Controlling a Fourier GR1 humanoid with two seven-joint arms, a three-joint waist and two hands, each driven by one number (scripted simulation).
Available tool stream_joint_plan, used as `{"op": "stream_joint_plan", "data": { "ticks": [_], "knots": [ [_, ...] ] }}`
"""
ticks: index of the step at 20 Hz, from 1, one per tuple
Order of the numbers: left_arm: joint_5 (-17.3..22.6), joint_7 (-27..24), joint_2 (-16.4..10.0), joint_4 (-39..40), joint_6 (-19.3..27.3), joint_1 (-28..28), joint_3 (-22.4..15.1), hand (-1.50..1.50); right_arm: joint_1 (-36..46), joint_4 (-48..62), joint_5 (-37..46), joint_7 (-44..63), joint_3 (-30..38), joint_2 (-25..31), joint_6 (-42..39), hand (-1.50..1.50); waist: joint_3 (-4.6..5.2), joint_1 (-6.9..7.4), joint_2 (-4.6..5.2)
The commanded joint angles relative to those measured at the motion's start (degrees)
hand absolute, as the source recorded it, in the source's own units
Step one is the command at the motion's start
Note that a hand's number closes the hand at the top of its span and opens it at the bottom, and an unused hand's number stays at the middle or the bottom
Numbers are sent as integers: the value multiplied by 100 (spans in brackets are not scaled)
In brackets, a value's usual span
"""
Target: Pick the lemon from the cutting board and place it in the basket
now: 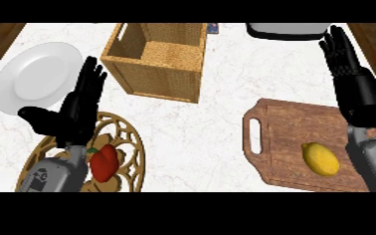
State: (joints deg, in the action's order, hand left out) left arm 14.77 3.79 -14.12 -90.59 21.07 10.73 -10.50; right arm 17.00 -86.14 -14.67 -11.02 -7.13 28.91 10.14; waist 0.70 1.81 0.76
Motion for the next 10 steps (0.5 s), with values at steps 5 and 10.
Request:
{"op": "stream_joint_plan", "data": {
  "ticks": [5,10],
  "knots": [
    [-827,-295,-1189,52,-601,245,-81,0,-25,-514,-861,195,-1563,-244,-2512,150,-88,42,-69],
    [-1035,-328,-1387,115,-768,95,-235,0,-981,-1186,-1649,576,-2513,-1235,-2647,150,-71,-245,-135]
  ]
}}
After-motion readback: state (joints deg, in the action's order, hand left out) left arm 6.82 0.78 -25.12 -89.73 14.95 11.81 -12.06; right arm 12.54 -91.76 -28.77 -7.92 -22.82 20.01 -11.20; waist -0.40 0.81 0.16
